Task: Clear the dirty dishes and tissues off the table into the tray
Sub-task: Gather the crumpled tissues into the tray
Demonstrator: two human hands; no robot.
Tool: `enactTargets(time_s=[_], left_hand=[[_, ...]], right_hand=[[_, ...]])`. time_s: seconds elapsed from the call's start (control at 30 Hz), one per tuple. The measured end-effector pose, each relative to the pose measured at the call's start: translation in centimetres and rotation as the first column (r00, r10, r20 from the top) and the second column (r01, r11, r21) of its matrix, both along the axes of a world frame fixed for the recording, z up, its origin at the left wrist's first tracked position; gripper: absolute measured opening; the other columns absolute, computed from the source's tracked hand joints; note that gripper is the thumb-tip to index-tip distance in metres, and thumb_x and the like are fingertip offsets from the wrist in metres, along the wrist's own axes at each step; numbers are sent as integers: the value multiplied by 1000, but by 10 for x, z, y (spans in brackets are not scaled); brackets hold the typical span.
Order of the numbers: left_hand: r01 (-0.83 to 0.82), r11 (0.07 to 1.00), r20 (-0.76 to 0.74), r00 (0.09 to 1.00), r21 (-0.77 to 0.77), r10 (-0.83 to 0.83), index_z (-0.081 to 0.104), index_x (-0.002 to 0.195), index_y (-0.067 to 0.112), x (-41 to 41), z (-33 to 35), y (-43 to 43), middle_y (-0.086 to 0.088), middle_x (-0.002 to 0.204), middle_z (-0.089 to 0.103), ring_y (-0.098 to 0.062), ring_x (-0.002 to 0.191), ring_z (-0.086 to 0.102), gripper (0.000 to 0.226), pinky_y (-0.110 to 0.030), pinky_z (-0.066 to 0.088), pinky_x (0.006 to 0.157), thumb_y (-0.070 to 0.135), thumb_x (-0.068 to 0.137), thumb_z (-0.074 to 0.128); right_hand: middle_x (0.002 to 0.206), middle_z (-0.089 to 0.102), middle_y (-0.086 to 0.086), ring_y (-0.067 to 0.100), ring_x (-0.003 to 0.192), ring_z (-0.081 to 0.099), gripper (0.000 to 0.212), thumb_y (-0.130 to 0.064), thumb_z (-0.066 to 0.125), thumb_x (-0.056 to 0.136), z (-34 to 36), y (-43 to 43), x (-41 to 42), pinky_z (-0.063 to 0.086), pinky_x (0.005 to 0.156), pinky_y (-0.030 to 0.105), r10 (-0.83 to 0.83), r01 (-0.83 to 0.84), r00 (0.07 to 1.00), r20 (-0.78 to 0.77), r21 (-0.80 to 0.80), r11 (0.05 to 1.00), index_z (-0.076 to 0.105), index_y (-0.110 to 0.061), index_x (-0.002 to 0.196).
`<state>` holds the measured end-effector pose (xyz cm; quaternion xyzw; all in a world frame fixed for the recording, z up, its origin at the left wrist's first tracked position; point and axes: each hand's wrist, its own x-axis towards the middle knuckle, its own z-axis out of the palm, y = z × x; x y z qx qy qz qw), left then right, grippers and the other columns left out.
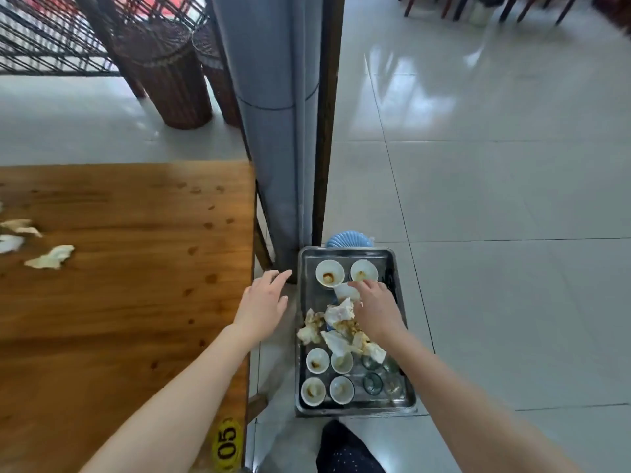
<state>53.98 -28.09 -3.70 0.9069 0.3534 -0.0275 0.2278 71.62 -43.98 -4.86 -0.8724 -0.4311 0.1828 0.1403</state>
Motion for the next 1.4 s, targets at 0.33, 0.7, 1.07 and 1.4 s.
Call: enactTargets(time_s=[0.33, 0.7, 1.07, 1.4], left_hand=[[-110, 992, -5, 994, 65, 110, 30, 150, 25, -174, 16, 37, -2, 150, 37, -24, 134, 39, 53, -36, 36, 107, 27, 100, 47], [-285, 955, -23, 958, 85, 287, 32, 149, 25, -309, 19, 76, -2, 149, 39, -23, 132, 42, 52, -35, 40, 106, 28, 99, 49], [-508, 856, 8, 860, 97, 510, 35, 147, 26, -346, 30, 142, -1, 150, 38, -19, 135, 40, 52, -36, 40, 109, 29, 98, 51], [-483, 869, -50, 871, 104, 489, 34, 148, 23, -412, 33, 229, -4, 149, 38, -21, 130, 44, 51, -35, 41, 106, 26, 99, 49]], right_hand=[[147, 40, 1, 20, 138, 30, 51, -11, 48, 93, 22, 55, -157, 20, 115, 36, 128, -132, 987, 95, 43, 990, 42, -23, 142], [153, 33, 3, 22, 142, 26, 53, -15, 48, 95, 28, 115, -258, 17, 117, 40, 280, -280, 954, 111, -9, 960, 35, -27, 145], [150, 38, 5, 24, 139, 31, 50, -13, 50, 95, 28, 208, -261, 23, 115, 40, 399, -400, 914, 68, 2, 916, 40, -24, 143], [145, 44, 6, 23, 134, 38, 49, -18, 55, 94, 22, 271, -297, 35, 110, 38, 315, -315, 949, 19, -2, 949, 44, -19, 141]])
